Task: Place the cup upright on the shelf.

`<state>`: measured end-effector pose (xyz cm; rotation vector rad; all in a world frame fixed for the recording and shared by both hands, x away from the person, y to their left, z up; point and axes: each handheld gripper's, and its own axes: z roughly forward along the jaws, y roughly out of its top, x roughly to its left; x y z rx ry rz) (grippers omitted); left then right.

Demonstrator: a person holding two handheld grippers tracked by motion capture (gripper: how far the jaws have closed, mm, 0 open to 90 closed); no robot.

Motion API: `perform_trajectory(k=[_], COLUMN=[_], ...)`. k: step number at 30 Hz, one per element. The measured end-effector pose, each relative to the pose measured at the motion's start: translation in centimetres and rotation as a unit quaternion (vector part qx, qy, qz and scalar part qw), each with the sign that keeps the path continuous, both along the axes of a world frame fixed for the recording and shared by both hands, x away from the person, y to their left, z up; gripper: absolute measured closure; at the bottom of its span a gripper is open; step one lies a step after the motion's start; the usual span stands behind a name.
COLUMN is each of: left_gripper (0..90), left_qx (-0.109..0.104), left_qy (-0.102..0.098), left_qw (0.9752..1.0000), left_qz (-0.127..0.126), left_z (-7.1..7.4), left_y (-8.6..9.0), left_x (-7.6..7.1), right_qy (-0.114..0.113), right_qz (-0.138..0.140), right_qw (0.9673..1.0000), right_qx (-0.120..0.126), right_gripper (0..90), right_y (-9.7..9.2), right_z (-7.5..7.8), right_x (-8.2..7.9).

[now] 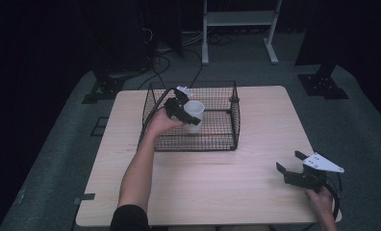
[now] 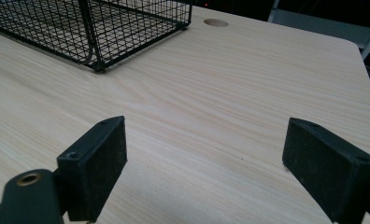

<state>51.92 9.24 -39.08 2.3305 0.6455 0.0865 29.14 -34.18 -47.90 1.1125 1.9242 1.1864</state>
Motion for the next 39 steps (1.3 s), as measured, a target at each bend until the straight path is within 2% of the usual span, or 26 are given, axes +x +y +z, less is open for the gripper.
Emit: perform_trajectory(k=[8,14,18,28,35,39], left_gripper=[21.1,21.1,21.1,21.0,20.7,18.2], left_qx=[0.007,0.019,0.02,0.02,0.029,0.029], left_qy=[0.014,0.024,0.039,0.036,0.034,0.032], left_qw=[0.9999,0.9995,0.999,0.9991,0.999,0.9991], left_qz=[0.001,-0.001,-0.006,-0.007,-0.01,-0.006], left_z=[-1.0,-1.7,-2.1,-2.2,-2.1,-2.0], left_y=[-0.3,-0.6,-0.9,-0.7,-0.4,-0.3], left_x=[0.4,0.7,0.8,0.6,0.3,0.2], right_qy=[-0.001,-0.002,-0.003,-0.003,-0.003,-0.003], right_qz=[0.001,0.001,0.002,0.003,0.003,0.003], right_qw=[1.0,1.0,1.0,1.0,1.0,1.0], right_qx=[0.0,-0.001,-0.002,-0.002,-0.002,-0.001], right_gripper=[13.1,13.1,13.1,13.1,13.1,13.1], right_y=[0.0,0.0,0.0,0.0,0.0,0.0], right_z=[0.0,0.0,0.0,0.0,0.0,0.0], right_x=[0.0,0.0,0.0,0.0,0.0,0.0])
